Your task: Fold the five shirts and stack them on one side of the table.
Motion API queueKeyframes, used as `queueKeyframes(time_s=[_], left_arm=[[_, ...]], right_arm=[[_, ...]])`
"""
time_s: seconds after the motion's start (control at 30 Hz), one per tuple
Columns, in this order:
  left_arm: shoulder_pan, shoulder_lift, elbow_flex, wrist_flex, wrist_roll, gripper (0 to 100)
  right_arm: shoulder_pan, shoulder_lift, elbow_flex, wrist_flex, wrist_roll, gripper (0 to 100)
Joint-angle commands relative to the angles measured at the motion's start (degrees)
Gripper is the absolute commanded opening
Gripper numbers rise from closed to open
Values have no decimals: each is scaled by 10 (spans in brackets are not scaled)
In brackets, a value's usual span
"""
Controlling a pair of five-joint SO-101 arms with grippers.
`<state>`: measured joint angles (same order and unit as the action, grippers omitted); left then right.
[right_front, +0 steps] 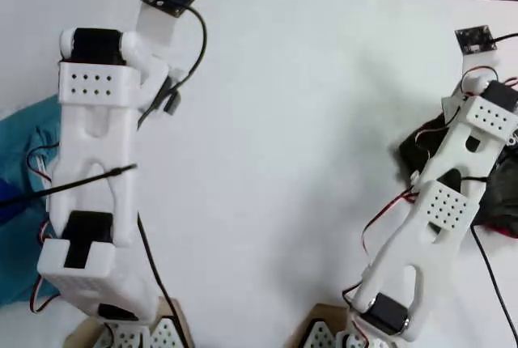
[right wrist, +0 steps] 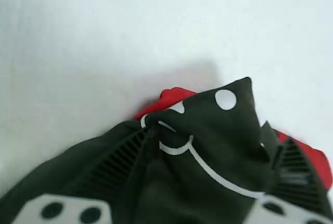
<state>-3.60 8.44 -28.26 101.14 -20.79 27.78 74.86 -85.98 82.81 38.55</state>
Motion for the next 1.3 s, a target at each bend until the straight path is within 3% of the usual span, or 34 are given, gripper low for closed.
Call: queueKeyframes(time_s=[0.0,0.1,0.67,0.87,0.97,1.13,1.27], left_arm=[[0,-31,-2,7,0,168],[0,-31,-2,6,0,168],[4,-30,-2,4,0,168],[4,-30,-2,4,0,168],[4,-30,-1,4,0,168],[4,-30,-1,5,0,168],[4,-30,-1,7,0,168]], right_arm=[[12,-3,-9,-15,-5,109],[22,-18,-9,-29,-5,43],[157,-72,-10,-171,-1,22],[173,-61,-7,-178,-2,26],[160,-78,-9,-160,-2,108],[125,-146,-9,-98,-4,389],[116,-213,-9,20,-54,417]])
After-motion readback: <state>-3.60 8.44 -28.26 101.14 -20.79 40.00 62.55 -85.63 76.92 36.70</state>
